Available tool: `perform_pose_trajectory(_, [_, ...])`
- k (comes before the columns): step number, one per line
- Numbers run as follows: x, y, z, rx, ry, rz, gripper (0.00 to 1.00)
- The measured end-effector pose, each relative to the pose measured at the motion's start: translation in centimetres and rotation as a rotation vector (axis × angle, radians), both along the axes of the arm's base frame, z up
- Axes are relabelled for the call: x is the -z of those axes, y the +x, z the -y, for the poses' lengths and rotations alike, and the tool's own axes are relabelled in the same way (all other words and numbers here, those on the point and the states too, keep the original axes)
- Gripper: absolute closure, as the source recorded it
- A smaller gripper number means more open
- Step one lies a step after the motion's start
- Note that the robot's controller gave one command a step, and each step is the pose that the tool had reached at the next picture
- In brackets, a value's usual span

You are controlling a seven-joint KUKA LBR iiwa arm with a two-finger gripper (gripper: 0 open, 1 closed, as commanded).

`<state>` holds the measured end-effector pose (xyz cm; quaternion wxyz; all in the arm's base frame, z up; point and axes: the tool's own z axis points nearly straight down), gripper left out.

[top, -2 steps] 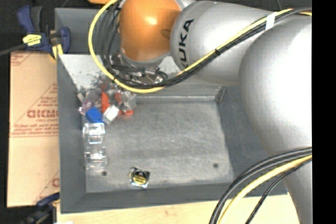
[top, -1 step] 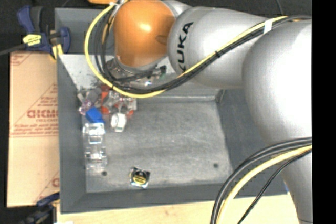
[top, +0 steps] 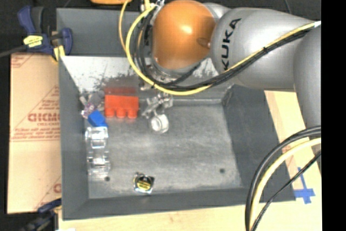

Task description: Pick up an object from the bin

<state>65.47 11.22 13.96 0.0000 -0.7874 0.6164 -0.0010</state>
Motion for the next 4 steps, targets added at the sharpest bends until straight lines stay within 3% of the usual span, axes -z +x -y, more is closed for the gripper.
perform_pose_trajectory(1, [-0.1,-0.1,-0.4,0.000,0.005,-0.001,0.00])
perform_pose_trajectory(2, [5.1,-0.6,-1.5,-0.070,0.007,0.001,0.00])
perform_pose_trajectory(3, [4.6,0.0,-7.2,-0.146,0.002,0.006,0.00])
perform_pose_trajectory(4, [5.1,0.2,-6.2,-0.053,0.006,0.003,0.00])
